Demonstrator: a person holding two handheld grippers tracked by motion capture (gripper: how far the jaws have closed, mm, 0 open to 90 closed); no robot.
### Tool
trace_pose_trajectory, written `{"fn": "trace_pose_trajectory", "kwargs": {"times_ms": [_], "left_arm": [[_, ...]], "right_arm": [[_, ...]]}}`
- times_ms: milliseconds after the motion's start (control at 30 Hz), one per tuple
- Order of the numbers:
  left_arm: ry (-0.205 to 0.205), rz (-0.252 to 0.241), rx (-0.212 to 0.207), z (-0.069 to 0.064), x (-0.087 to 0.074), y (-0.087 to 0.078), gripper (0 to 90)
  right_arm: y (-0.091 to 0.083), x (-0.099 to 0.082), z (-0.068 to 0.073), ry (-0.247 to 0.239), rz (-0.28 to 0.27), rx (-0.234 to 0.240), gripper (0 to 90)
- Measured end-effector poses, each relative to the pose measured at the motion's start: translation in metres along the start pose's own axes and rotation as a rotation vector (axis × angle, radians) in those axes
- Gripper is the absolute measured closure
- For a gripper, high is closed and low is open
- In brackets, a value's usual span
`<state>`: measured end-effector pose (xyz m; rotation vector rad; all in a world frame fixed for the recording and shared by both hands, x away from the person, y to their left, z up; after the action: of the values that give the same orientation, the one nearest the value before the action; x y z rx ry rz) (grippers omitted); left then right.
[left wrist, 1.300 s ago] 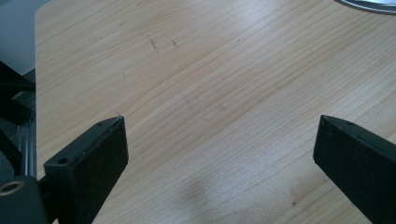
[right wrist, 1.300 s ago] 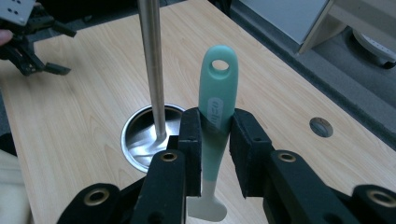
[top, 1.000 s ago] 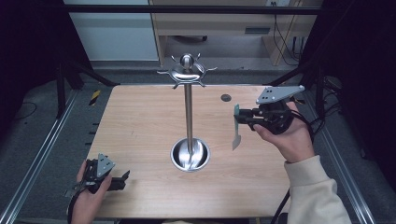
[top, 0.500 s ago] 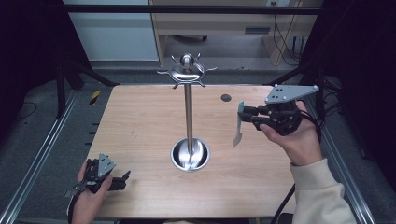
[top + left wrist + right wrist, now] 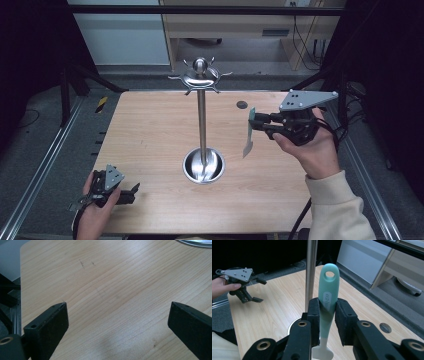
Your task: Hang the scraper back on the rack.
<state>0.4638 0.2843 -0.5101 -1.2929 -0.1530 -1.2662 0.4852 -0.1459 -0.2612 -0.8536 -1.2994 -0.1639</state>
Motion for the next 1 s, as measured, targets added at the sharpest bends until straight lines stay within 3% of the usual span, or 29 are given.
{"fn": "trace_pose_trajectory", "kwargs": {"times_ms": [500, 1000], "left_arm": [[0.001, 0.002, 0.001, -0.001, 0.0, 0.0, 2.9], [0.008, 0.004, -0.001, -0.001, 0.0, 0.0, 2.9]], "right_arm": [[-0.004, 0.008, 0.008, -0.008, -0.03, 0.013, 74.9], [-0.004, 0.028, 0.02, -0.03, -0.056, 0.036, 74.9]]}}
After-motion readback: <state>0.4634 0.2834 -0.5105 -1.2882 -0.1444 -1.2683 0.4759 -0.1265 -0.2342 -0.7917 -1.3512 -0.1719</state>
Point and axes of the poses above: each handheld gripper's, and its own axes: y roughly forward along the jaws, x roughly out of its top, z roughly to its left, the point moved 6 cm from there along y, roughly forward along the jaws, and after that the axes turned 7 degrees about y, right-handed, at the moved point
